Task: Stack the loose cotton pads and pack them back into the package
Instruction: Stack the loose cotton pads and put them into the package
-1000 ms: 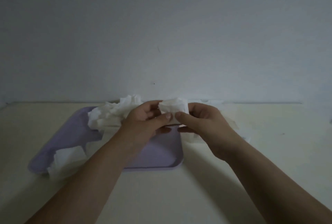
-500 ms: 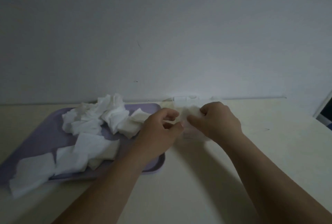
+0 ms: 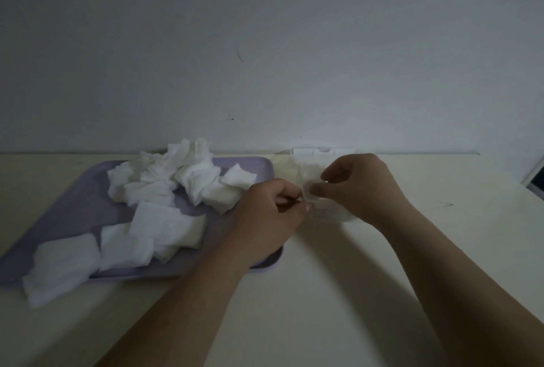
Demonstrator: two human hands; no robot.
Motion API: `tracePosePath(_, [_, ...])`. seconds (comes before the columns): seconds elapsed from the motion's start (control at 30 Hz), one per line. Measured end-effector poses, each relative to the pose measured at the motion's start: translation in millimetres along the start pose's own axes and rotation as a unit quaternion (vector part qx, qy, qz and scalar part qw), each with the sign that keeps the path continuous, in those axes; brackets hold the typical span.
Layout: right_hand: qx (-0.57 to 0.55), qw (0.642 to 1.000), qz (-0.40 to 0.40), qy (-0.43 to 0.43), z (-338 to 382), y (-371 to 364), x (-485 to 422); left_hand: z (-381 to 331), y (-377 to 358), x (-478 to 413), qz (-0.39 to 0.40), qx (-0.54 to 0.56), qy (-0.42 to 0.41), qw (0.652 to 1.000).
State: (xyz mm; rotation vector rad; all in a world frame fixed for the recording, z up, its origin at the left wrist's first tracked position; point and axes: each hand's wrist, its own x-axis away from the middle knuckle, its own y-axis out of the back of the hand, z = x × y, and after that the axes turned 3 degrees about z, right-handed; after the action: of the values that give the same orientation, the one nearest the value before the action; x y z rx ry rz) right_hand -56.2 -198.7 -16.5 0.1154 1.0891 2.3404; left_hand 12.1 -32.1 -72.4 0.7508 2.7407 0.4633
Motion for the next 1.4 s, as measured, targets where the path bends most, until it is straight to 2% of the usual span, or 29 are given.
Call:
tracePosePath(0.1, [0.021, 1.0, -0.019, 0.008, 0, -8, -2, 2, 1, 0, 0.012, -0.045, 0.016, 0.999])
tracePosePath(0.23, [0.018, 1.0, 0.002, 0.017, -4, -4, -2, 4, 1, -1, 0.019, -0.063, 0.011, 0.998])
tracePosePath(0.4, [0.062, 0.996, -0.048, 0.031, 4, 1, 8, -6, 9, 3, -0.007, -0.057, -0.021, 0.998])
tracePosePath(0.47, [0.079, 0.993, -0.078, 0.047, 11, 1, 13, -9, 22, 1, -0.063, -0.143, -0.078, 0.985])
tracePosePath(0.53, [0.086, 0.987, -0.115, 0.073, 17, -1, 18, -5, 38, -4, -0.11, -0.286, -0.127, 0.944])
tracePosePath(0.6, [0.084, 0.978, -0.149, 0.118, 23, -7, 23, 1, 50, -6, -0.101, -0.397, -0.09, 0.908])
tracePosePath(0.7, [0.081, 0.963, -0.169, 0.193, 29, -18, 28, 11, 58, -6, -0.061, -0.457, -0.035, 0.886])
tracePosePath(0.83, [-0.025, 0.959, -0.122, 0.253, 32, -37, 40, 8, 62, -9, -0.045, -0.441, -0.029, 0.896])
tracePosePath(0.93, [-0.089, 0.95, -0.043, 0.297, 38, -57, 57, 8, 70, -1, -0.011, -0.408, -0.001, 0.913])
tracePosePath(1.03, [-0.102, 0.961, 0.07, 0.248, 39, -70, 68, 11, 83, 16, 0.005, -0.324, 0.005, 0.946])
tracePosePath(1.1, [-0.076, 0.962, 0.102, 0.243, 37, -76, 69, 11, 87, 25, 0.004, -0.267, -0.004, 0.964])
tracePosePath(1.23, [-0.095, 0.953, 0.082, 0.275, 39, -81, 68, 17, 89, 36, -0.019, -0.168, -0.065, 0.983])
tracePosePath(1.4, [-0.161, 0.963, 0.047, 0.21, 34, -84, 63, 20, 88, 36, -0.044, -0.068, -0.062, 0.995])
